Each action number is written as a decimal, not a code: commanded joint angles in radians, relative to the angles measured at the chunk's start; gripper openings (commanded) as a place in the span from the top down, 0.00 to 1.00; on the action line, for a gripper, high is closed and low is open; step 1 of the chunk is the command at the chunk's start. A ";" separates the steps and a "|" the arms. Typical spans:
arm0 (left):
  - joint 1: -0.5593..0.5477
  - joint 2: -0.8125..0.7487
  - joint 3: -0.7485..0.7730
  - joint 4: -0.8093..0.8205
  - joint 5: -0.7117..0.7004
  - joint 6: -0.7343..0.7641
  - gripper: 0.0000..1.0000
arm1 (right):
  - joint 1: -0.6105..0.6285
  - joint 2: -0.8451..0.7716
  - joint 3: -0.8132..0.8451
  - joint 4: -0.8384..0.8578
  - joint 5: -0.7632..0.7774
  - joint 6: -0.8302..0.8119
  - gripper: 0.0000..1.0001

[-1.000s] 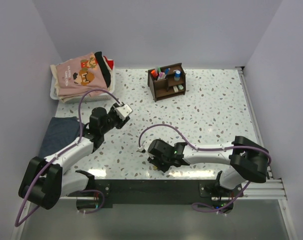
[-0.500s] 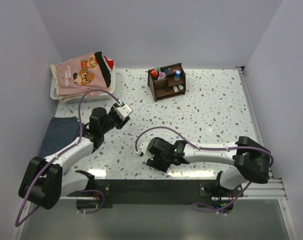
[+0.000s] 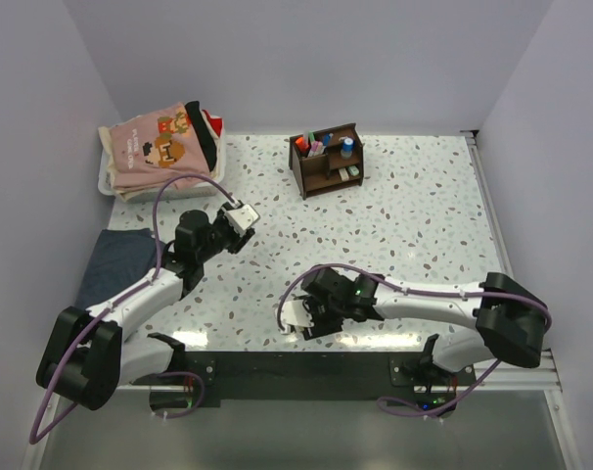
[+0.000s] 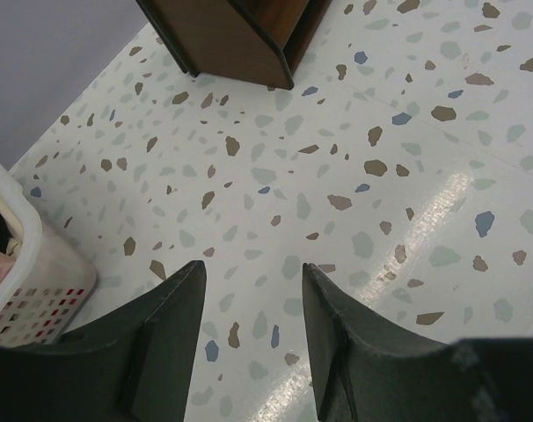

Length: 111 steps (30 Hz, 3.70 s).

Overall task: Sort the stationery into containers
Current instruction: Pick up the stationery from the center of the board, then place the stationery in the storage box.

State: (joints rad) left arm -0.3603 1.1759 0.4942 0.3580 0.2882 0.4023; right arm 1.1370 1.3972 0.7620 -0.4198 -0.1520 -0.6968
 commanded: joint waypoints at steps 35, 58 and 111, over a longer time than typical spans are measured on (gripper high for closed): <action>0.007 0.007 0.001 0.055 0.032 -0.036 0.47 | -0.060 0.180 0.100 -0.063 -0.201 -0.113 0.56; 0.007 0.042 0.096 -0.053 0.032 -0.017 0.47 | -0.149 0.188 0.204 -0.083 -0.133 0.151 0.92; 0.037 0.222 0.443 -0.257 -0.093 -0.135 0.47 | -0.777 0.800 1.119 -0.008 0.149 0.684 0.91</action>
State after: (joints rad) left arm -0.3347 1.4322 0.9493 0.0761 0.2035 0.2653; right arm 0.3492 2.1883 1.8355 -0.4572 -0.0349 -0.0448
